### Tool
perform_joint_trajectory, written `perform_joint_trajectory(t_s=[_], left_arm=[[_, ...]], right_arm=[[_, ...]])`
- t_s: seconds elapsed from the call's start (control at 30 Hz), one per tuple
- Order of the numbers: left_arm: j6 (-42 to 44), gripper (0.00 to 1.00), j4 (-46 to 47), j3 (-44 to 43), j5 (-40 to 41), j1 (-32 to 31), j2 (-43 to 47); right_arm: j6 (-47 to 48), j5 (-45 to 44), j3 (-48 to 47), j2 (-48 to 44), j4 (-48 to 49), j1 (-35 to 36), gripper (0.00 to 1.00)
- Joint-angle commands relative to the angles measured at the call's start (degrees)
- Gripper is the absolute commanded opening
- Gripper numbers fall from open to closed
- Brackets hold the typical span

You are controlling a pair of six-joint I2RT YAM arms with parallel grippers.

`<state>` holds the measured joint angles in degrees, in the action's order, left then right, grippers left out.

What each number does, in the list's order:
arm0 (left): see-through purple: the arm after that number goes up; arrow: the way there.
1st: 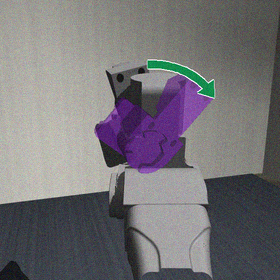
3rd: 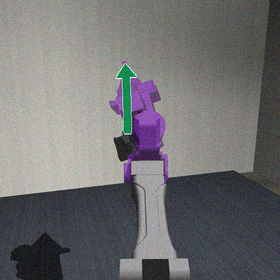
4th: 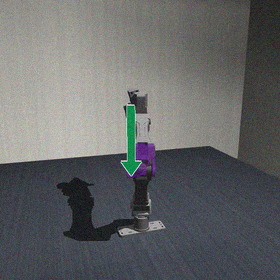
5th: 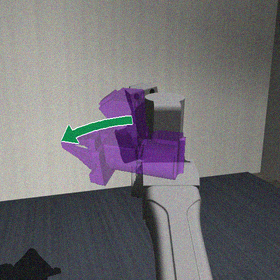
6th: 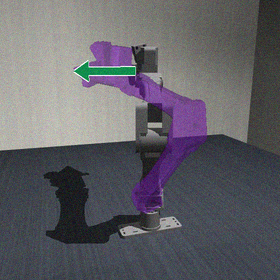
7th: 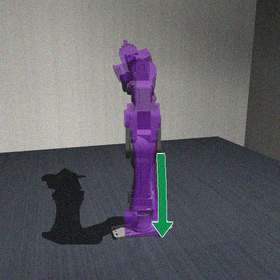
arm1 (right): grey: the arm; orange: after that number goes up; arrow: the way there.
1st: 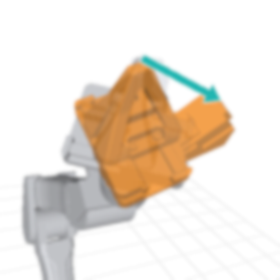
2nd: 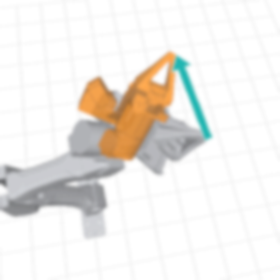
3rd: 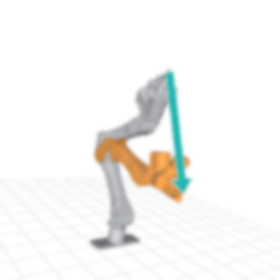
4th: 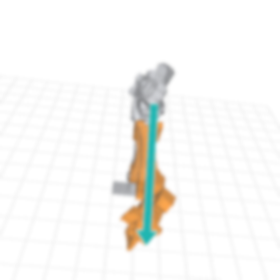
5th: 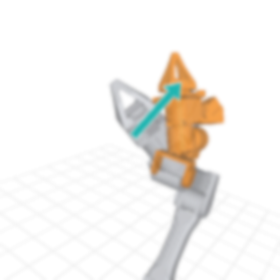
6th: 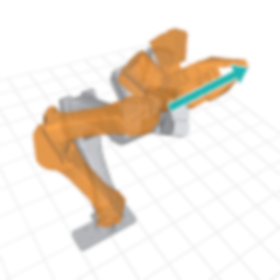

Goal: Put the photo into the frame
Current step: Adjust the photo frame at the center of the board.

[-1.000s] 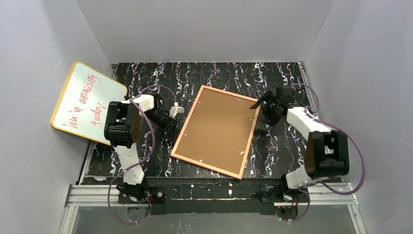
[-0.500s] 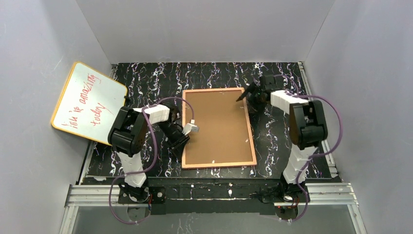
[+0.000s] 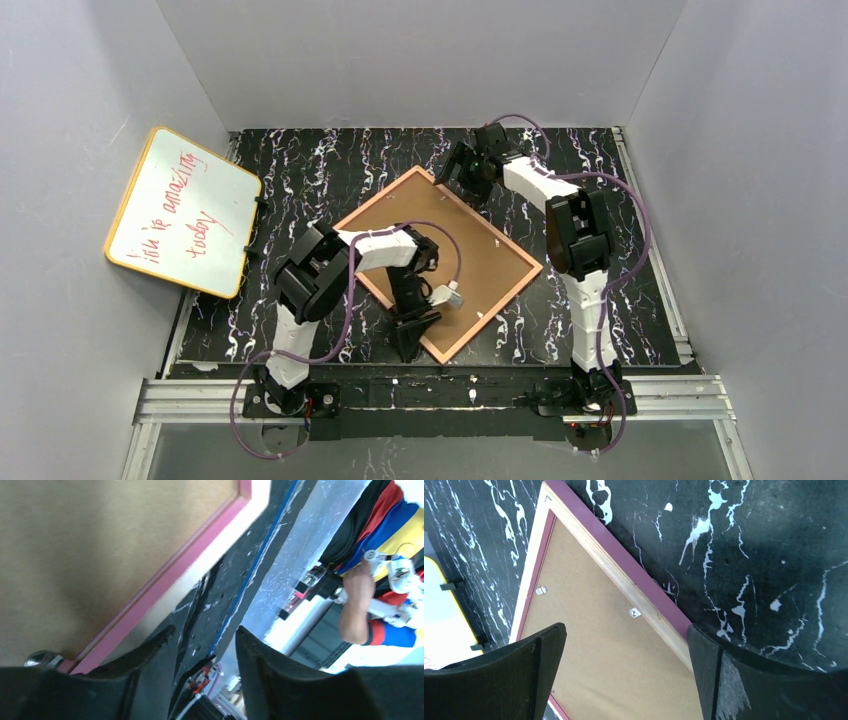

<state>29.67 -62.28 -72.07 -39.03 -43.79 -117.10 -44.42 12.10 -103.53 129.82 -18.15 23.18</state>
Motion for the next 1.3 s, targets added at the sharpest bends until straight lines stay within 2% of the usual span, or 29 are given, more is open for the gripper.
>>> perform_joint_trajectory(t_s=[0.0, 0.07, 0.17, 0.27, 0.37, 0.53, 0.63, 0.77, 0.87, 1.0, 1.1, 1.27], left_arm=[[5.2, 0.55, 10.4, -3.5, -3.1, -2.5, -2.1], [10.8, 0.63, 2.9, -5.8, -3.4, -1.9, -0.6], [17.8, 0.66, -6.1, -8.5, -4.1, 3.2, 3.3], [23.3, 0.67, -13.8, -14.6, -2.1, 11.6, 4.5], [25.4, 0.65, -18.3, -24.0, 1.1, 20.9, 1.3], [14.8, 0.61, -11.6, -43.0, 6.7, 35.0, -9.3], [4.2, 0.56, -1.8, -49.4, 9.1, 41.8, -14.8], [-3.0, 0.49, 8.5, -47.0, 11.1, 47.0, -16.3], [-4.4, 0.47, 11.8, -41.7, 10.3, 47.2, -16.2], [-4.8, 0.4, 14.9, -34.4, 9.5, 47.2, -15.8], [-4.0, 0.37, 15.1, -30.2, 7.6, 47.2, -14.5], [-1.3, 0.35, 15.1, -23.7, 6.4, 47.1, -11.5]], right_arm=[[2.0, 5.8, -5.1, -3.7, -11.3, -0.6, 0.99], [2.6, 4.4, -6.2, -6.0, -13.2, -2.6, 0.99], [1.9, 2.0, -2.9, -11.5, -14.1, -5.8, 0.99], [0.3, 0.8, 6.1, -19.0, -12.9, -8.1, 0.99], [-0.5, -1.0, 17.2, -27.1, -10.1, -8.7, 0.99], [-2.3, -1.8, 33.6, -40.4, -12.0, -8.8, 0.99], [-3.7, 0.0, 44.0, -50.0, -10.9, -8.8, 0.99], [-5.1, 1.4, 53.3, -61.2, -14.4, -8.9, 0.99], [-6.8, 1.7, 58.8, -68.4, -17.0, -8.9, 0.99], [-8.8, 1.5, 65.0, -75.0, -15.3, -8.9, 0.99], [-9.0, 1.7, 67.3, -73.2, -12.8, -8.8, 0.99], [-7.4, 1.6, 68.5, -64.7, -6.8, -8.9, 0.99]])
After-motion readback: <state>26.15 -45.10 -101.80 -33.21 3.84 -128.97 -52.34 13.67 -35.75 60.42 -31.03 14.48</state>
